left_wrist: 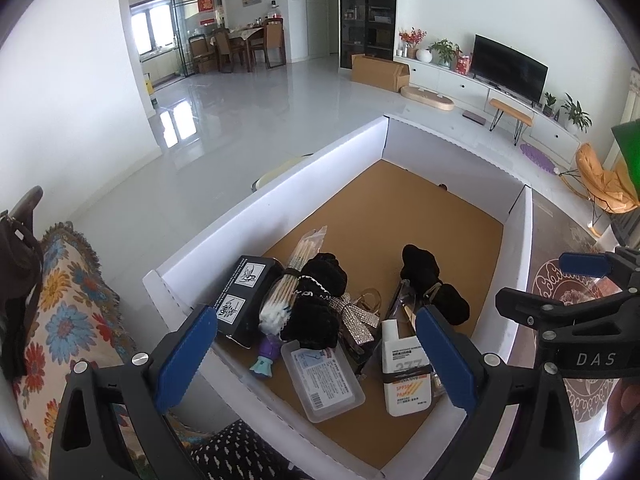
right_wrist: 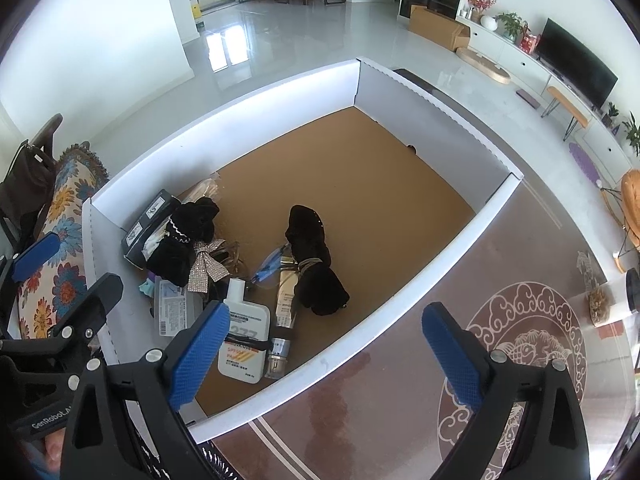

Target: Organize objects

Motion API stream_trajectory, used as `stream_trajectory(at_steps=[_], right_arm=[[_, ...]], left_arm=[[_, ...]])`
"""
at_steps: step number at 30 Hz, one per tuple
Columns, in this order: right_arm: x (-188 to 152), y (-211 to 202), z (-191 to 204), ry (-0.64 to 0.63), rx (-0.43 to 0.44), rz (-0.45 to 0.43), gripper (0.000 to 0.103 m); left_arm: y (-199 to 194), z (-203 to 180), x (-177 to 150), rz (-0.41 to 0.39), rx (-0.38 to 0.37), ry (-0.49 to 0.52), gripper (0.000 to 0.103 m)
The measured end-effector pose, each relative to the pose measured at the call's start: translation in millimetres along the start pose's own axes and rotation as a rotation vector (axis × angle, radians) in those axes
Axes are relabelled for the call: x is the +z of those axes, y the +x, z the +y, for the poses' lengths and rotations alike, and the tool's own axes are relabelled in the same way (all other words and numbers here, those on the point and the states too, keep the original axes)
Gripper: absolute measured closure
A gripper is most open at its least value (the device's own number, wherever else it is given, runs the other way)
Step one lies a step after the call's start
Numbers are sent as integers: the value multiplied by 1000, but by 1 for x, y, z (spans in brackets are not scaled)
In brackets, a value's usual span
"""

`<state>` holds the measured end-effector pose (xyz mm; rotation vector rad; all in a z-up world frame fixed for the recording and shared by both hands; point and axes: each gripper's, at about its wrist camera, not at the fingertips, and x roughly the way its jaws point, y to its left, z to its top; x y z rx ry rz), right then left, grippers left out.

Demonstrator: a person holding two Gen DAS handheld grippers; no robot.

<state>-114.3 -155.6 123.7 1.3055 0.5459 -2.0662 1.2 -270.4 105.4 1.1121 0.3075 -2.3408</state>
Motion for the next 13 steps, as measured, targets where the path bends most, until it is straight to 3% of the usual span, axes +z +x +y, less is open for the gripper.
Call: stream_trajectory(at_steps=[8, 13], right_arm=[[0, 4, 2, -5, 0, 1, 6], [-1, 6, 1, 4, 5, -2, 6]], left_arm=[[-2, 4, 3, -7, -36, -26, 2], [-10, 11, 0, -58, -37, -87, 2]])
